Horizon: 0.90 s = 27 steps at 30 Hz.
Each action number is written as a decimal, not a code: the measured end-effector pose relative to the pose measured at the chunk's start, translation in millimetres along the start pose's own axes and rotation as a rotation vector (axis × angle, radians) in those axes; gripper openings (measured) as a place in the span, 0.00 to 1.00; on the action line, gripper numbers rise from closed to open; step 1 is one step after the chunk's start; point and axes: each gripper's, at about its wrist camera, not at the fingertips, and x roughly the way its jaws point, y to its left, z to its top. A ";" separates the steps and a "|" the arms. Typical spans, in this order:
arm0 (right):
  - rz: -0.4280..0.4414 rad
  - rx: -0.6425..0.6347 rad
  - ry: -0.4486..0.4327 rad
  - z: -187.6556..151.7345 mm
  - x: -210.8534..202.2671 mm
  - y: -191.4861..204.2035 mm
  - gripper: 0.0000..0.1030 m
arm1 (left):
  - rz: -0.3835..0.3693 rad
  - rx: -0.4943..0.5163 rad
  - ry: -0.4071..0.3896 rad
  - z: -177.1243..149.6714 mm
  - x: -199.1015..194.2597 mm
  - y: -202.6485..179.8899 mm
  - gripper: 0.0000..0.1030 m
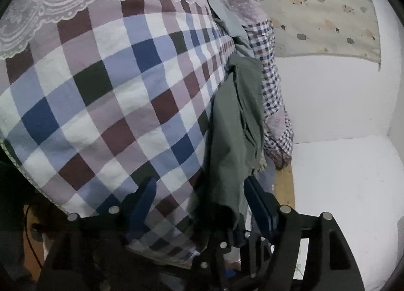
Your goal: Fold clothes
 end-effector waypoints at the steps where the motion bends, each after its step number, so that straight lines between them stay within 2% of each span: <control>1: 0.016 0.017 0.002 1.5 -0.4 -2.3 0.03 | 0.003 0.007 0.006 0.3 4.6 -1.4 0.73; 4: 0.055 0.052 0.005 5.9 -1.9 -6.1 0.03 | -0.010 0.021 0.017 -0.8 12.5 -4.9 0.73; 9: 0.106 0.057 0.002 4.0 -8.8 0.0 0.03 | -0.034 0.081 -0.013 0.0 17.2 -16.8 0.72; 11: 0.124 0.042 -0.005 3.3 -11.2 4.8 0.03 | -0.020 0.101 -0.022 0.1 19.2 -19.5 0.53; 12: 0.130 0.034 -0.007 2.9 -12.0 7.3 0.03 | -0.008 0.100 -0.018 1.0 21.8 -19.6 0.31; 13: 0.127 0.026 -0.006 2.4 -11.8 9.5 0.03 | 0.005 0.097 -0.011 2.1 24.8 -19.3 0.16; 14: 0.122 0.021 -0.003 1.6 -11.7 11.3 0.04 | 0.005 0.098 -0.014 2.1 23.6 -18.9 0.11; 15: 0.114 0.018 0.000 0.8 -11.4 12.7 0.10 | 0.003 0.100 -0.018 1.9 21.6 -18.5 0.08; 17: 0.091 0.019 0.006 -1.1 -10.6 13.7 0.24 | 0.000 0.104 -0.026 1.4 17.5 -17.7 0.06; 18: 0.081 0.021 0.009 -2.3 -10.3 13.5 0.37 | -0.007 0.113 -0.037 1.4 13.8 -19.8 0.05; 19: 0.071 0.025 0.010 -3.3 -10.3 13.0 0.41 | -0.010 0.118 -0.044 1.9 11.3 -21.4 0.04; 27: 0.003 0.006 0.088 -18.3 -2.4 9.3 0.42 | -0.058 0.124 -0.074 6.5 -2.3 -33.6 0.02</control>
